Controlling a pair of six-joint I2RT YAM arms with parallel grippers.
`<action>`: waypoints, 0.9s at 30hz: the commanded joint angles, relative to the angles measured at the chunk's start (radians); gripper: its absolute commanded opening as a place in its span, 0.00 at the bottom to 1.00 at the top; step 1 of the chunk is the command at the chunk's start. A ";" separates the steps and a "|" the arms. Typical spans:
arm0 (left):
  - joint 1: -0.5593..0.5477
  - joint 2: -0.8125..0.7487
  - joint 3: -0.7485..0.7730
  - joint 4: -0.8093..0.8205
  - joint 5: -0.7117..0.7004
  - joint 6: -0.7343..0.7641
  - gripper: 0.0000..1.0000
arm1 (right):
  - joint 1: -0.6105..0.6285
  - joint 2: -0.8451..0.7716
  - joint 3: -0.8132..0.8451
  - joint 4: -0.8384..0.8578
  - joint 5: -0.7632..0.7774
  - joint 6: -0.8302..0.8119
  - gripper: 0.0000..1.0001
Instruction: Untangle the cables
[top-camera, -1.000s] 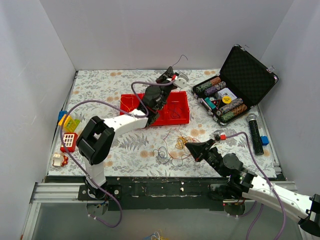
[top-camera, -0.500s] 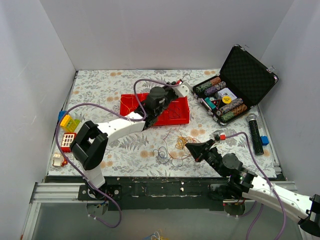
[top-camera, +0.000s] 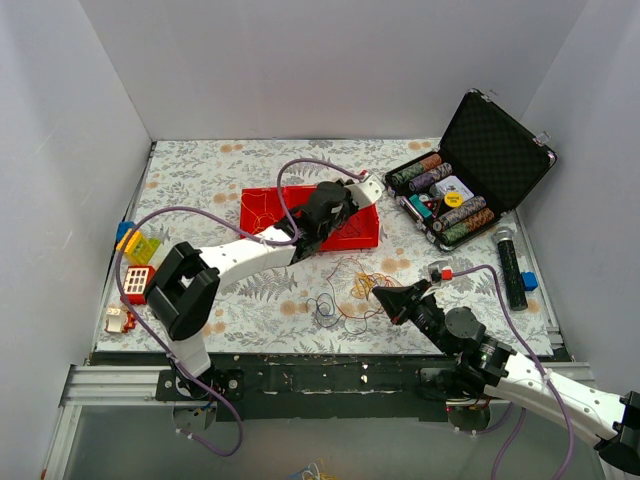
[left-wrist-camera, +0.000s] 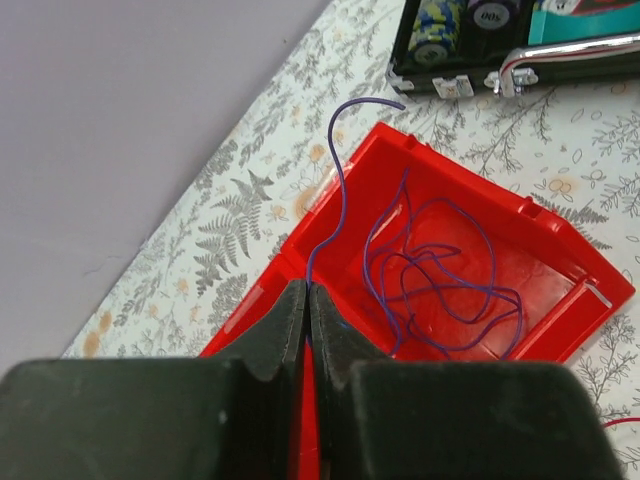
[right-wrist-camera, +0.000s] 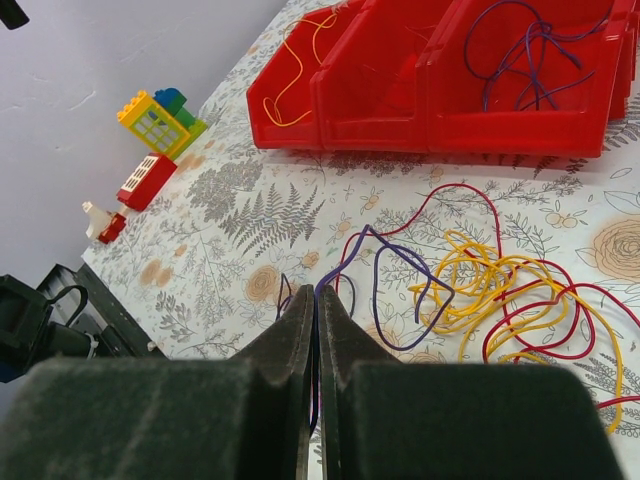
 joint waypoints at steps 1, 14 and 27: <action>-0.018 0.046 0.077 -0.134 -0.068 -0.053 0.00 | 0.004 -0.007 -0.154 0.009 0.021 0.012 0.04; -0.032 0.255 0.280 -0.313 -0.100 -0.160 0.00 | 0.004 -0.039 -0.155 -0.017 0.021 -0.001 0.04; -0.023 0.364 0.335 -0.344 -0.135 -0.225 0.00 | 0.004 -0.067 -0.154 -0.041 0.018 -0.008 0.03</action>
